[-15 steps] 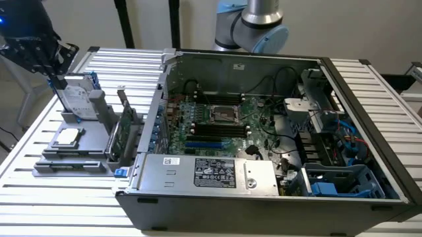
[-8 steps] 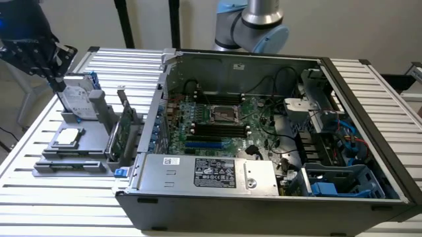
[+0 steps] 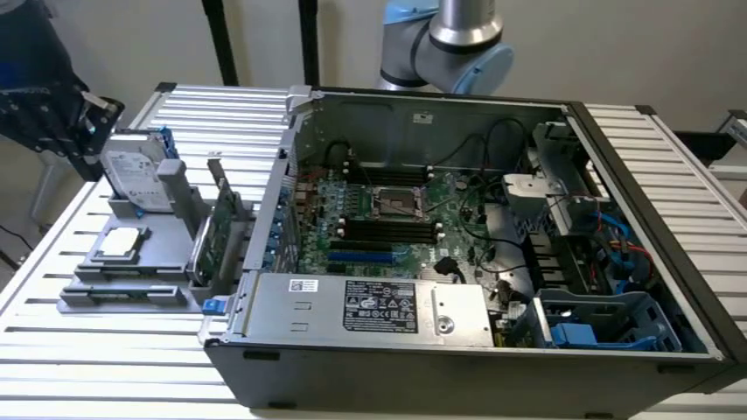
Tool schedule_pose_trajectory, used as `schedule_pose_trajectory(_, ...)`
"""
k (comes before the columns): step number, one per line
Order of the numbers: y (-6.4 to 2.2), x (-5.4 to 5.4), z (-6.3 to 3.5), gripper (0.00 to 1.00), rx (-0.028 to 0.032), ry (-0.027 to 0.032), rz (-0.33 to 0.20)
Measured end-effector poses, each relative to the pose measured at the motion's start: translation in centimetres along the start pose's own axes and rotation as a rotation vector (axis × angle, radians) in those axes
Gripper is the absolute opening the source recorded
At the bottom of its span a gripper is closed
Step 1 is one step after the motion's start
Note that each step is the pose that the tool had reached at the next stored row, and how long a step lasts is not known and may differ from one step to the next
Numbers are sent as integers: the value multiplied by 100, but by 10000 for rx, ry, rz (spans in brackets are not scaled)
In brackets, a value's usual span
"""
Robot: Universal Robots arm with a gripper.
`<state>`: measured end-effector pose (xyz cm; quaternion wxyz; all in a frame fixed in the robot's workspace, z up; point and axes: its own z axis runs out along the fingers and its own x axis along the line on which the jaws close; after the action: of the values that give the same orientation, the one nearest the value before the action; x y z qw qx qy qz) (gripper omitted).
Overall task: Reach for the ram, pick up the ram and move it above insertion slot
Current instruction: 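Reach for the ram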
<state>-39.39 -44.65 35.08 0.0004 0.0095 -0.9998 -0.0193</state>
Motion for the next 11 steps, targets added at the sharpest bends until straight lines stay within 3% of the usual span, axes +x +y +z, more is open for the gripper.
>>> schedule_pose_trajectory(11, -365, -14, 1, 11, 1, 1, -10)
